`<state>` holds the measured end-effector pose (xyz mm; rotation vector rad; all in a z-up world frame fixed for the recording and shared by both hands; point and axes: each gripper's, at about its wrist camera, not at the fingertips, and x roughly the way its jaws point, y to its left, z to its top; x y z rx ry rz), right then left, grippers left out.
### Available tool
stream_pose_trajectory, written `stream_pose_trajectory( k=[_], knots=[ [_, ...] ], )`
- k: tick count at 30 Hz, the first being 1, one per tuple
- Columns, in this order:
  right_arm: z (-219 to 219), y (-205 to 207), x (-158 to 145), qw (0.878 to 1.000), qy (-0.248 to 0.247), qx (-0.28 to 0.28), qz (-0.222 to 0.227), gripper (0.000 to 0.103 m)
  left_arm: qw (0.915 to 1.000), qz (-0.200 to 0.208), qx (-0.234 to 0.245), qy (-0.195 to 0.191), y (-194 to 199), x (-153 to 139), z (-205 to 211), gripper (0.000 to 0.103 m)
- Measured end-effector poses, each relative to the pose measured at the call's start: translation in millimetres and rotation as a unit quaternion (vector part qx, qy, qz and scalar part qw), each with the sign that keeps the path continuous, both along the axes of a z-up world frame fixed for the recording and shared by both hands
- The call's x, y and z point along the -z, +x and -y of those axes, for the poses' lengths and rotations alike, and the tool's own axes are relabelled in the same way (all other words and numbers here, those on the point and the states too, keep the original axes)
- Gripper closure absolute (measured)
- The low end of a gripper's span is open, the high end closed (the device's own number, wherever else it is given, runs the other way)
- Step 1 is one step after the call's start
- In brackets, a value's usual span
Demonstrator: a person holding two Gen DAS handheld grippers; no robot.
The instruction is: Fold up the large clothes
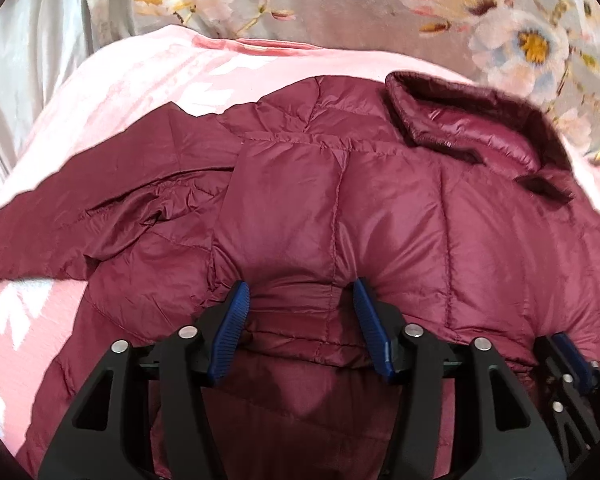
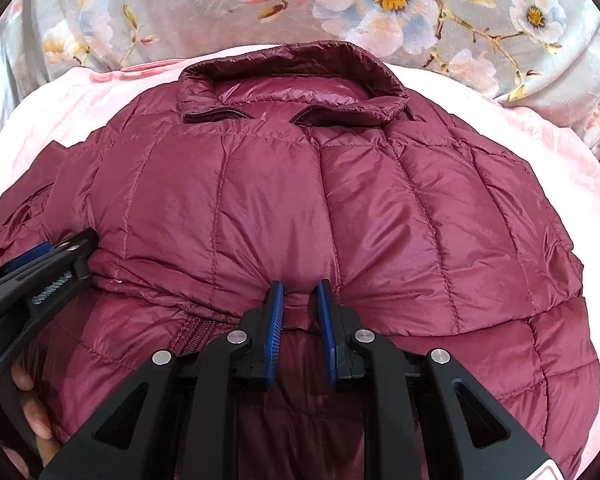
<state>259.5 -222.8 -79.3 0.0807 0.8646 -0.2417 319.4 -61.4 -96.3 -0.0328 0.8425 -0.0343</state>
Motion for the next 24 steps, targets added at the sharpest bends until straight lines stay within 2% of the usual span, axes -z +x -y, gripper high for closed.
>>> stream_pose_trajectory(
  k=[2,4,6,8,9,12,15,16,19,21,23,24],
  knots=[
    [1.1,-3.7,-4.1,1.000,0.005,0.003,0.005,0.086,0.9996,-0.003,0.007,-0.029,-8.5,-6.4,-11.7,0.048],
    [-0.4,-17.3,-13.5,1.000,0.006,0.013,0.013,0.082,0.9992,-0.001,-0.001,-0.040,-28.4,-22.3,-32.2,0.046],
    [-6.9,-45.3,-28.1,0.999,0.026,0.007,0.035,0.081,0.9979,0.022,-0.015,-0.059,-53.4,-44.8,-70.5,0.023],
    [-20.4,-71.5,-39.5,0.998,0.031,-0.006,0.052,0.078,0.9957,0.040,-0.051,-0.066,-69.1,-59.5,-112.7,0.013],
    [-29.3,-86.5,-44.9,0.998,0.032,-0.015,0.060,0.074,0.9929,0.046,-0.083,-0.072,-75.3,-65.1,-146.8,0.012],
    [-53.8,-120.6,-52.0,0.996,0.033,-0.043,0.072,0.067,0.9831,0.028,-0.154,-0.095,-78.4,-64.4,-224.1,0.012],
    [-80.5,-157.4,-53.5,0.994,0.039,-0.071,0.078,0.062,0.9600,0.019,-0.251,-0.122,-82.0,-54.1,-311.1,0.012],
    [-87.8,-167.0,-52.5,0.993,0.043,-0.078,0.079,0.061,0.9485,0.016,-0.283,-0.141,-83.7,-47.2,-342.3,0.012],
    [-109.4,-189.1,-50.6,0.991,0.039,-0.098,0.080,0.061,0.9177,-0.006,-0.346,-0.196,-84.4,-23.3,-409.1,0.013],
    [-125.0,-201.0,-48.9,0.990,0.033,-0.111,0.079,0.056,0.9002,-0.013,-0.373,-0.225,-86.0,-9.9,-438.1,0.017],
    [-140.4,-213.4,-45.4,0.989,0.025,-0.124,0.073,0.052,0.8905,-0.011,-0.378,-0.252,-89.3,-1.1,-452.0,0.022],
    [-145.0,-216.3,-43.9,0.989,0.022,-0.128,0.070,0.051,0.8884,-0.006,-0.380,-0.258,-90.3,-0.2,-455.0,0.024]
  ],
)
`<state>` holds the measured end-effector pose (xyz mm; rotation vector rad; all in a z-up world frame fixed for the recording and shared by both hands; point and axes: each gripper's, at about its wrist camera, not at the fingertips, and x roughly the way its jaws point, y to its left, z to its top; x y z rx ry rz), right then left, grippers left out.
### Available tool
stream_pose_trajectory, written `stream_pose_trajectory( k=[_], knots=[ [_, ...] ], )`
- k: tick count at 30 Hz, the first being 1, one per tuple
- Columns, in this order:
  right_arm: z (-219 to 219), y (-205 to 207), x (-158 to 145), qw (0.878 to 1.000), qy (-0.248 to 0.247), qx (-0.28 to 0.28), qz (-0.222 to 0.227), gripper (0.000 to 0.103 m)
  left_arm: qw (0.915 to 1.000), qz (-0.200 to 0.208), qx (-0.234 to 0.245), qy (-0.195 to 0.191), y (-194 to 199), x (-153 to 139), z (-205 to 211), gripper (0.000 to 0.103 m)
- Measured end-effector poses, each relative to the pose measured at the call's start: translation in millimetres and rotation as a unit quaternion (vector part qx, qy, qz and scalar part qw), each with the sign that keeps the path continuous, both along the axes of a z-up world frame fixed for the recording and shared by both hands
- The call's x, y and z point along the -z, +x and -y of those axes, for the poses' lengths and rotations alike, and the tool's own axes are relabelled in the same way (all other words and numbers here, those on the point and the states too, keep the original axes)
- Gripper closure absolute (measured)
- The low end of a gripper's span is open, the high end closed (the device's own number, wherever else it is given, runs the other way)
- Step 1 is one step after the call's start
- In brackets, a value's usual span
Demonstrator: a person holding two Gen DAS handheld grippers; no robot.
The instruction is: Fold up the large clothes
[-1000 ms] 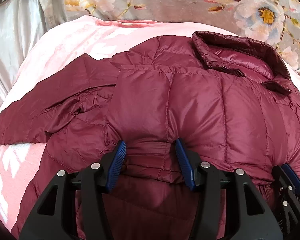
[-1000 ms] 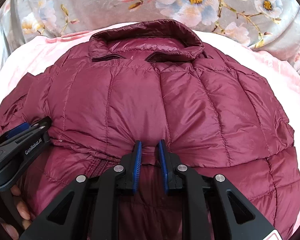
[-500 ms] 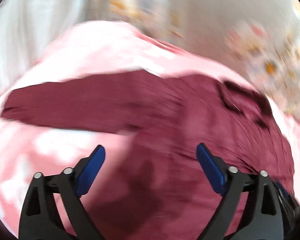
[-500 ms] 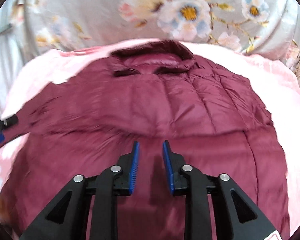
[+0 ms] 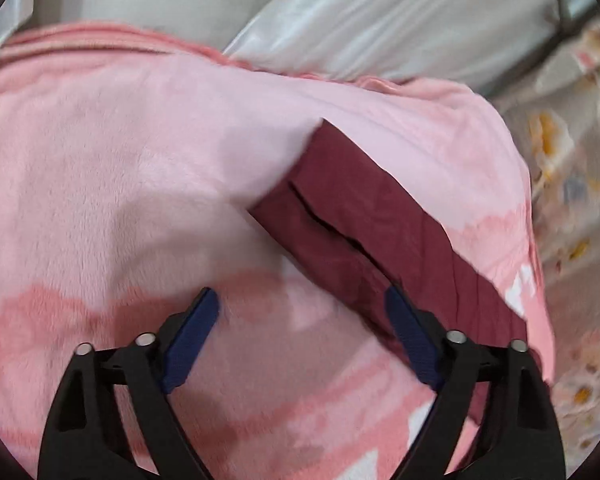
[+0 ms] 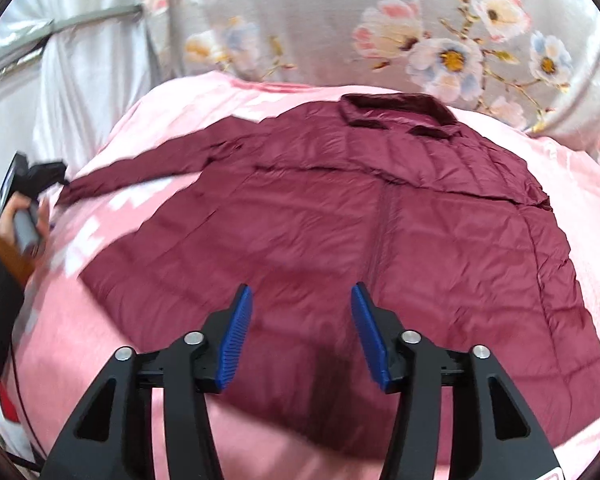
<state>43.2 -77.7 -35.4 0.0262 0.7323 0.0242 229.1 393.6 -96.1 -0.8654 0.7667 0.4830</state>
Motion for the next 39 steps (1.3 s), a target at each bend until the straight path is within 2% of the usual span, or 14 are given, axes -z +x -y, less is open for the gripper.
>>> stream_pose_trajectory(
  k=[1,4,6,9,13,15,20,25,28,29,32,33,36,39],
  knots=[
    [-5.4,-3.3,3.0,1.000,-0.004,-0.006,-0.006,0.051,1.0000,0.008,0.000,0.004,0.2,-1.6,-1.0,0.027],
    [-13.3,-10.1,9.0,1.000,-0.004,-0.014,-0.019,0.051,0.9993,0.009,0.034,0.006,14.8,-3.3,3.2,0.058],
    [-15.3,-14.0,10.6,1.000,-0.003,-0.014,-0.022,0.051,0.9982,0.002,0.060,0.007,28.9,-6.4,12.3,0.097],
    [-12.2,-21.6,9.0,1.000,0.003,-0.008,-0.014,0.051,0.9954,0.012,0.085,0.043,36.4,-25.2,32.2,0.102],
    [0.2,-28.3,7.0,1.000,0.010,0.008,-0.010,0.048,0.9805,0.072,0.154,0.099,37.0,-84.6,99.0,0.103],
    [7.0,-29.8,5.7,1.000,0.010,0.015,-0.007,0.048,0.9675,0.104,0.194,0.125,36.1,-115.8,142.0,0.103],
    [26.3,-31.7,2.8,0.999,0.015,0.034,-0.001,0.047,0.9128,0.179,0.331,0.159,33.1,-180.8,289.7,0.103],
    [53.3,-36.7,3.3,0.998,0.018,0.064,0.003,0.047,0.8584,0.191,0.443,0.175,18.2,-186.1,427.0,0.102],
    [75.3,-39.6,5.9,0.996,0.020,0.086,0.001,0.047,0.8391,0.167,0.491,0.163,13.3,-161.8,484.0,0.100],
    [82.9,-40.2,6.7,0.995,0.020,0.095,0.000,0.047,0.8372,0.158,0.500,0.155,12.0,-153.5,493.0,0.092],
    [104.7,-38.9,7.1,0.993,0.020,0.116,-0.001,0.047,0.8351,0.147,0.517,0.117,3.2,-130.2,506.9,0.038],
    [112.7,-37.2,5.8,0.992,0.018,0.123,0.001,0.045,0.8370,0.154,0.514,0.109,-3.2,-126.5,501.8,0.028],
    [131.5,-29.0,0.1,0.990,0.014,0.137,0.012,0.040,0.8498,0.182,0.486,0.092,-15.8,-125.6,467.8,0.013],
    [154.1,-5.5,-10.5,0.989,0.021,0.147,0.024,0.039,0.8755,0.178,0.442,0.080,-5.8,-121.4,423.4,0.013]
  ],
)
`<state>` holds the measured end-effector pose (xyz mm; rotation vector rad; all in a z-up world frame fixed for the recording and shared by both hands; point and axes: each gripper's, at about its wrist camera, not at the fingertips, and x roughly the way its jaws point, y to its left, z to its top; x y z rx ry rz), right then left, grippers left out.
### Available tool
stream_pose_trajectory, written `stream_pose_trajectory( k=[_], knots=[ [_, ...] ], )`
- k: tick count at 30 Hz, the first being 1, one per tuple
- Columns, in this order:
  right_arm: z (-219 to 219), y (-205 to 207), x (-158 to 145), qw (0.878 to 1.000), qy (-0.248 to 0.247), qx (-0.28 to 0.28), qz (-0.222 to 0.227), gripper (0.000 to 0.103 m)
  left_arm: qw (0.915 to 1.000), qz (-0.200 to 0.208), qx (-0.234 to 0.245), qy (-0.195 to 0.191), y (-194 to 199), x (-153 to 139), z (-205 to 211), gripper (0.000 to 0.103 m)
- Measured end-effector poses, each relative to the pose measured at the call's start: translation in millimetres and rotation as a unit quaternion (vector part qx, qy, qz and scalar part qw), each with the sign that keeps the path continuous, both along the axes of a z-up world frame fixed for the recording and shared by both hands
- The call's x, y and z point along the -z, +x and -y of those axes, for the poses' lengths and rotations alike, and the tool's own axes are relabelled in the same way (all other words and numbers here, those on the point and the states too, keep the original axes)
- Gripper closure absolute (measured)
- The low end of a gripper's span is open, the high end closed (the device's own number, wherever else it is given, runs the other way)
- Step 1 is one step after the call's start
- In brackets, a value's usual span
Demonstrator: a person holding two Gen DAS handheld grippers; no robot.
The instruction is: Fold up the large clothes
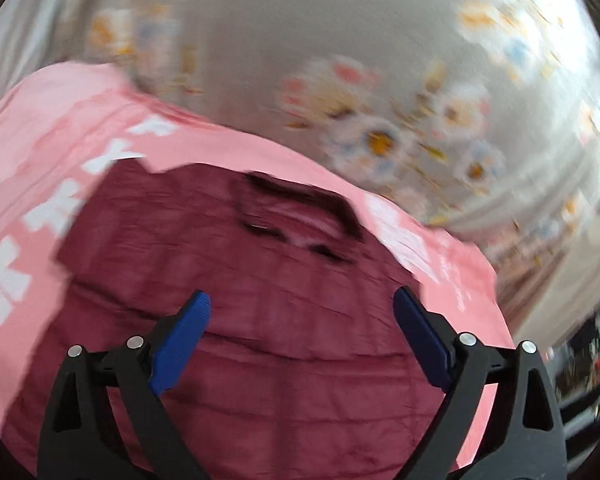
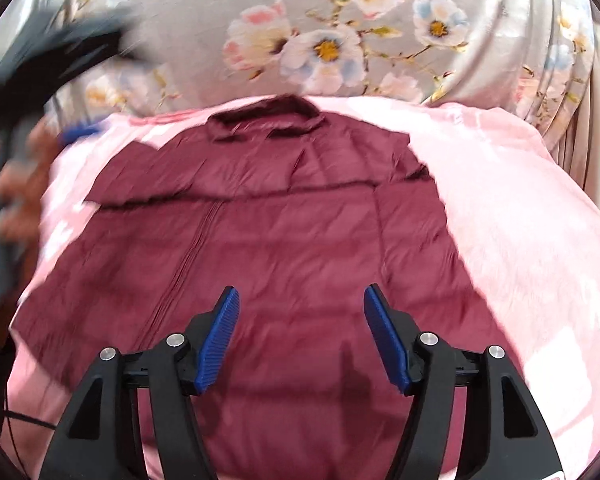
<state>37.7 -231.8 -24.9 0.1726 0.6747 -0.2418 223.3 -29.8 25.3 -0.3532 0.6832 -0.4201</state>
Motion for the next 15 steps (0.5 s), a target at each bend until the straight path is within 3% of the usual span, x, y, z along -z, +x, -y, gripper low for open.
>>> stream_pose_trajectory(
  k=[3,8,15],
  knots=[
    [23.9,34.1,-6.6,0.999,0.041,0.004,0.006,0.039,0.9978,-0.036,-0.055,-0.009,25.6,12.3,-44.2,0.013],
    [48.8,96.8,-7.9,0.992,0.122,0.013,0.014,0.039,0.9849,-0.103,-0.136,-0.030,55.1,58.5,-110.4,0.016],
    [49.3,168.7,10.0,0.989,0.148,0.023,-0.014,0.039,0.9735,-0.155,-0.156,-0.062,67.5,107.4,-141.3,0.021]
  ],
)
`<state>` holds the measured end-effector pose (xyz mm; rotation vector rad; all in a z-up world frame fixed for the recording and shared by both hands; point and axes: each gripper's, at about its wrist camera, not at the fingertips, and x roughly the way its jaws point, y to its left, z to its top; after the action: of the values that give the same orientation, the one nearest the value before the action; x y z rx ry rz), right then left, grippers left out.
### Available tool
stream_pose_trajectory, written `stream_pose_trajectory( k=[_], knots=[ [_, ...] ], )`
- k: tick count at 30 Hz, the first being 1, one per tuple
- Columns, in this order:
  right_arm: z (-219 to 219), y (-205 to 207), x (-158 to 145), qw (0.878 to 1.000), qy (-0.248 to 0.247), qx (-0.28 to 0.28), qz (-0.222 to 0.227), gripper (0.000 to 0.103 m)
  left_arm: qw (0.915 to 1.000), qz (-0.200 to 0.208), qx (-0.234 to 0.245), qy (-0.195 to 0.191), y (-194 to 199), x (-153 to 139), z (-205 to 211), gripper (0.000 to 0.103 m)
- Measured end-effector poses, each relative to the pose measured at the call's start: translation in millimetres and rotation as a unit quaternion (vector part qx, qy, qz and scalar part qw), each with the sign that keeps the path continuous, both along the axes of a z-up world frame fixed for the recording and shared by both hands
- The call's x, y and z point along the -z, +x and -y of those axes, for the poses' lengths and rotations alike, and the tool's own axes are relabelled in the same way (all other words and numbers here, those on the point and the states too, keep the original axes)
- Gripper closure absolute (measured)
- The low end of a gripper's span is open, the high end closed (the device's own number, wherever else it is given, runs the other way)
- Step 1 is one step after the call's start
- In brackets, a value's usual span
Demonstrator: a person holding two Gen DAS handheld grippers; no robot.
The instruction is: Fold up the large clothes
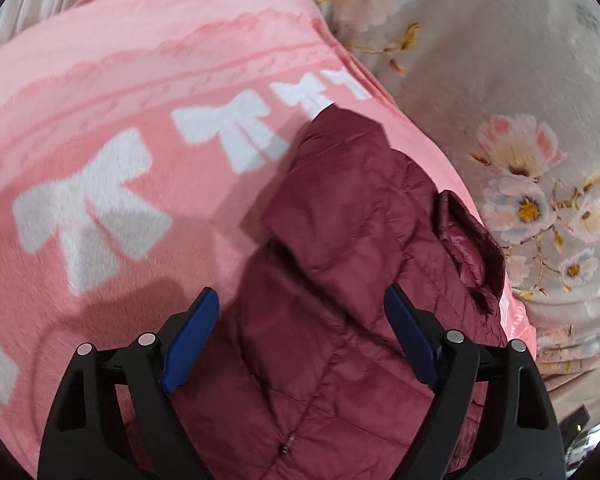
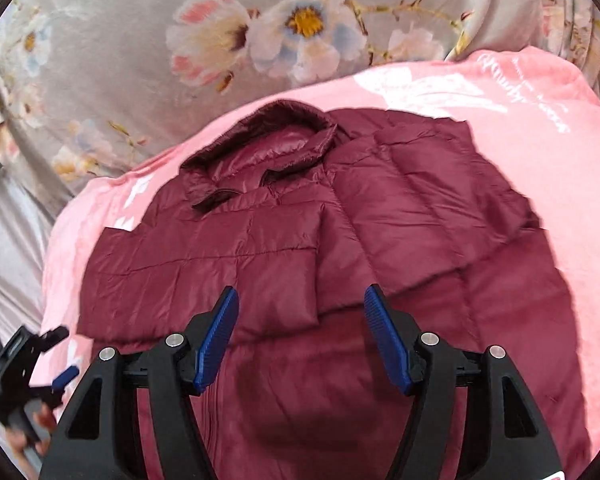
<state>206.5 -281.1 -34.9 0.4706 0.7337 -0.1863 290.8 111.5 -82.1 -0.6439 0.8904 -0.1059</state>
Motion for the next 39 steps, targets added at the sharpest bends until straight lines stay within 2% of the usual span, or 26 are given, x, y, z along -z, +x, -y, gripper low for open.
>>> stream_pose_trajectory(
  k=[3,5,7,8,9,11,12,14,15,19,24,27,31,35,37,39],
  knots=[
    [-6.0,19.6,14.2,1.000,-0.009,-0.001,-0.029,0.039,0.9999,-0.009,0.003,0.003,4.0,12.5,0.9,0.021],
    [-8.3,31.6,29.4,0.999,0.008,-0.002,-0.052,0.039,0.9998,-0.021,0.005,-0.003,5.3,23.9,-1.6,0.021],
    [-12.0,36.5,33.9,0.998,0.005,-0.012,-0.055,0.064,0.9999,-0.013,0.004,-0.002,2.9,22.8,-1.3,0.021],
    [-13.5,38.2,31.4,0.998,-0.002,-0.021,-0.056,0.097,0.9999,-0.014,0.005,0.000,3.1,22.4,-0.7,0.021],
    [-12.4,37.3,21.5,0.999,-0.006,-0.024,-0.044,0.099,0.9999,-0.015,0.006,0.000,3.0,21.6,-0.7,0.021],
    [-4.4,27.5,-6.7,1.000,-0.027,-0.008,0.003,0.099,0.9998,-0.015,0.005,-0.008,3.2,19.3,-2.6,0.021],
    [0.5,21.9,-24.5,0.998,-0.055,0.004,0.026,0.099,0.9998,-0.015,0.007,-0.015,2.4,17.6,-4.2,0.021],
    [8.1,16.7,-46.8,0.992,-0.116,0.026,0.045,0.099,0.9983,-0.015,0.018,-0.054,2.1,11.2,-6.5,0.021],
    [13.7,18.3,-51.9,0.989,-0.140,0.030,0.040,0.099,0.9974,-0.016,0.016,-0.068,2.2,7.4,-7.2,0.021],
    [38.5,22.3,-50.9,0.991,-0.127,0.027,0.023,0.099,0.9943,-0.014,0.023,-0.104,16.3,-6.5,3.8,0.021],
    [41.3,22.2,-59.8,0.990,-0.138,0.019,0.033,0.100,0.9924,-0.041,0.029,-0.112,46.2,1.7,24.7,0.021],
    [41.5,28.2,-73.5,0.989,-0.137,0.014,0.048,0.100,0.9903,-0.058,0.022,-0.124,54.7,14.0,28.7,0.021],
    [37.6,33.7,-97.5,0.986,-0.154,0.003,0.065,0.100,0.9865,-0.056,0.028,-0.152,50.9,17.4,31.0,0.021],
    [34.9,37.9,-120.5,0.982,-0.172,-0.006,0.080,0.100,0.9868,-0.057,0.022,-0.150,57.2,20.3,35.5,0.021],
    [34.8,35.8,-124.4,0.981,-0.177,-0.007,0.083,0.100,0.9864,-0.064,0.007,-0.151,65.4,23.4,31.9,0.025],
    [38.0,32.1,-122.8,0.980,-0.179,-0.007,0.081,0.100,0.9876,-0.063,-0.002,-0.143,75.3,20.9,27.7,0.045]
  ],
)
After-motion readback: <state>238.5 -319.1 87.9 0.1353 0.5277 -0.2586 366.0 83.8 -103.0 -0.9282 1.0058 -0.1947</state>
